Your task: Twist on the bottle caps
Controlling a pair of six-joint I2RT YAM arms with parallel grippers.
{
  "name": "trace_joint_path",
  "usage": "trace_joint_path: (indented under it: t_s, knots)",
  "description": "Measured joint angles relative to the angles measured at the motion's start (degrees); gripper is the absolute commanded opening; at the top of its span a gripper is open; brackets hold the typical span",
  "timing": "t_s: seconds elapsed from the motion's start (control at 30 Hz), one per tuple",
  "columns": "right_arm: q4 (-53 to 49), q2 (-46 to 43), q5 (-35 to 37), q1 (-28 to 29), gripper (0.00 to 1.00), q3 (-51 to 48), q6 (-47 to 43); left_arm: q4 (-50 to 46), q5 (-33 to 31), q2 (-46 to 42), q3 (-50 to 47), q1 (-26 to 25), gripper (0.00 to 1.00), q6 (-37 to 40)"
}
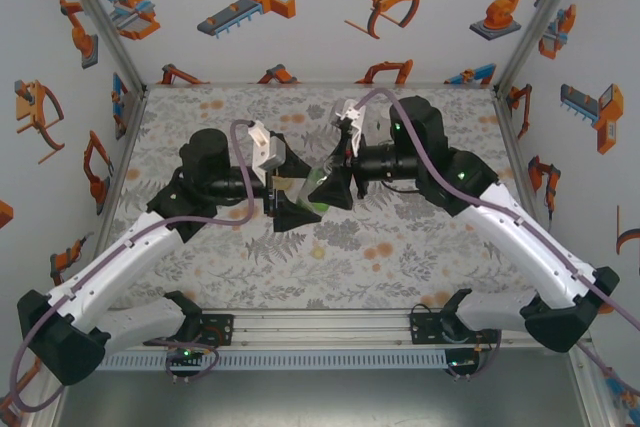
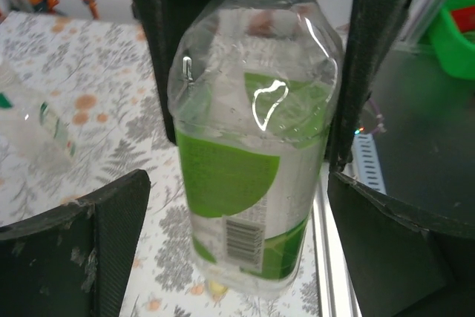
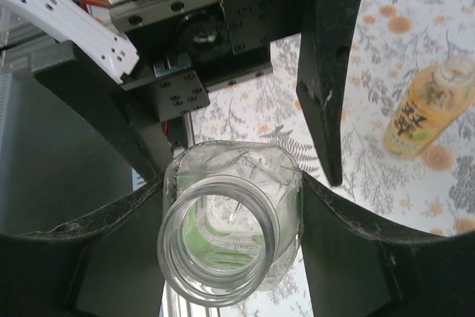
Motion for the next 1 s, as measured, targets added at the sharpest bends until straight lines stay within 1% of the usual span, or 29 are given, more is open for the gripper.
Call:
trace_joint_path:
  t_s: [0.07,0.2,0.33,0.5,0.67,0.73,1.0]
  knots:
    - [2.14,-0.81,-0.74,0.00,0.09,-0.02,1.09,2.19,2.05,0.28,0.00,-0.04,0.86,-1.31]
    - [5.79,-2.16,-2.25,0.00,0.08,-0.09,2.86,5.79,5.29,1.05,0.02,-0.42,0.83,-3.72]
    - [7.98,-2.73,-3.43,0.02,0.08,-0.11,4.04,7.17,6.84,1.99,0.22,-0.81,0.78,-5.05]
    - [8.70,-2.75,-4.13,0.02,0.07,-0.55,4.44,7.32,7.61,3.39,1.38,-1.01,0.74,-6.23]
    - [8.70,-2.75,-4.09,0.02,0.06,-0.76,4.44,8.17,8.02,3.80,1.79,-1.22,0.65,-7.30]
    - [8.76,-2.75,-3.96,0.00,0.06,-0.76,4.44,8.26,8.22,3.80,1.88,-1.29,0.64,-7.54]
    - [8.76,-2.75,-3.02,0.02,0.05,-0.76,4.20,8.50,8.44,3.91,2.01,-1.55,0.47,-7.58]
